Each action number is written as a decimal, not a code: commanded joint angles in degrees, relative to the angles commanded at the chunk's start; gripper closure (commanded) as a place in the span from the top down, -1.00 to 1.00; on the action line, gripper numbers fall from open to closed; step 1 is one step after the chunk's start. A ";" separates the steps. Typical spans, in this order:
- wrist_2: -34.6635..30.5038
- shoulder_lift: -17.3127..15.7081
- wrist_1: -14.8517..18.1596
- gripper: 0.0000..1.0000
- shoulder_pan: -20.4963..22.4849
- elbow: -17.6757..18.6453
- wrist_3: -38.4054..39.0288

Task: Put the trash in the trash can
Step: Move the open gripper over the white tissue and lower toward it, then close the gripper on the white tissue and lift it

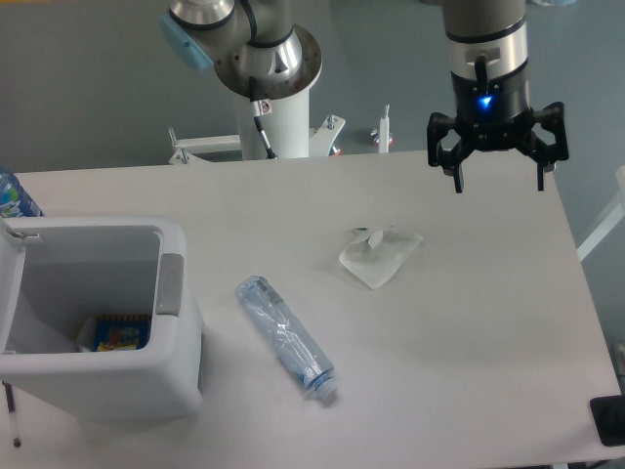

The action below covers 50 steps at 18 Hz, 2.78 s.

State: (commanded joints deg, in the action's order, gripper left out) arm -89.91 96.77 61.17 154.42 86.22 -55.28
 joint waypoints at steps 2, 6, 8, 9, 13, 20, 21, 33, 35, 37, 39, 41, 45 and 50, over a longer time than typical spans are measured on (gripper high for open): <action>0.00 0.00 -0.26 1.00 -0.09 0.09 -0.52; 0.00 0.44 -0.35 1.00 -0.44 0.87 -2.46; 0.00 0.35 -1.75 1.00 -0.70 2.80 -2.37; 0.00 0.44 -3.50 1.00 -0.79 3.68 -2.37; 1.22 0.44 -7.82 1.00 -1.05 9.48 -2.46; 1.93 0.79 -7.91 1.00 -2.20 17.13 -3.25; 1.93 0.88 -7.91 1.00 -2.37 18.36 -4.99; 4.75 2.19 -7.91 1.00 -2.46 30.50 -28.56; 4.75 3.77 -8.00 1.00 -3.42 30.59 -28.30; 4.57 4.74 -8.17 1.00 -3.69 31.20 -28.04; 4.22 5.45 -8.26 1.00 -3.96 31.20 -27.95; 4.22 5.62 -8.61 0.34 -3.96 31.11 -27.95; 4.13 5.62 -8.70 -1.00 -3.96 30.59 -27.07; 4.31 5.54 -8.44 -1.00 -3.78 29.88 -26.90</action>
State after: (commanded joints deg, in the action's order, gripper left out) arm -85.61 102.31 52.73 150.64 116.11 -82.18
